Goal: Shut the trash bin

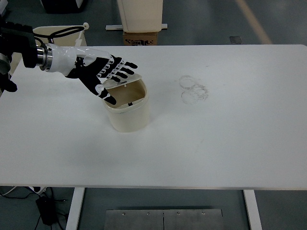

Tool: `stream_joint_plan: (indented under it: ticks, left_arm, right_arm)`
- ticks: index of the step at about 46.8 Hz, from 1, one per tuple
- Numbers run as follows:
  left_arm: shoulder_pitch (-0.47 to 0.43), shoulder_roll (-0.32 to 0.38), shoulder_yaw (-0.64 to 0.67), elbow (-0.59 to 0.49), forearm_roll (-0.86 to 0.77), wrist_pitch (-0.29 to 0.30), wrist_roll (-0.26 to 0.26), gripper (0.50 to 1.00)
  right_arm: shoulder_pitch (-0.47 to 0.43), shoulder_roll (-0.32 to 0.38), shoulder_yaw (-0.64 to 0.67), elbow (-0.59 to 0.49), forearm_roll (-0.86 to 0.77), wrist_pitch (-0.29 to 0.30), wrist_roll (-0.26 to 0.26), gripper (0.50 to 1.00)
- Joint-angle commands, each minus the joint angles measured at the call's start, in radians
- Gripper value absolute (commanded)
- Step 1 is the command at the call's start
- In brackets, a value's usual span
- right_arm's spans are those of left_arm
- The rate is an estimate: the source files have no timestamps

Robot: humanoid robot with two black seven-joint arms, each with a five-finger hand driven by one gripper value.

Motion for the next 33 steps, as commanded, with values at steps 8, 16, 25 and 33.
stream_joint_plan:
  ticks: [8,16,25,33]
  left_arm:
    - [0.014,-0.016,0.000,-0.012,-0.018,0.004,-0.007,1.000]
    - [0.016,-0.028,-0.001,-0.012,-0.047,0.007,-0.009,1.000]
    - [0.037,-0.030,-0.001,-0.016,-0.049,0.007,-0.009,1.000]
    - [0.059,-0.028,-0.001,-0.033,-0.049,0.017,-0.009,1.000]
  right_arm:
    - [0.000,0.000,0.000,0.000,0.001,-0.001,0.000,0.993]
    - [0.000,0.000,0.000,0.000,0.000,0.000,0.000,0.993]
    - [0.000,0.000,0.000,0.000,0.000,0.000,0.000,0.993]
    - [0.000,0.000,0.000,0.000,0.000,0.000,0.000,0.993]
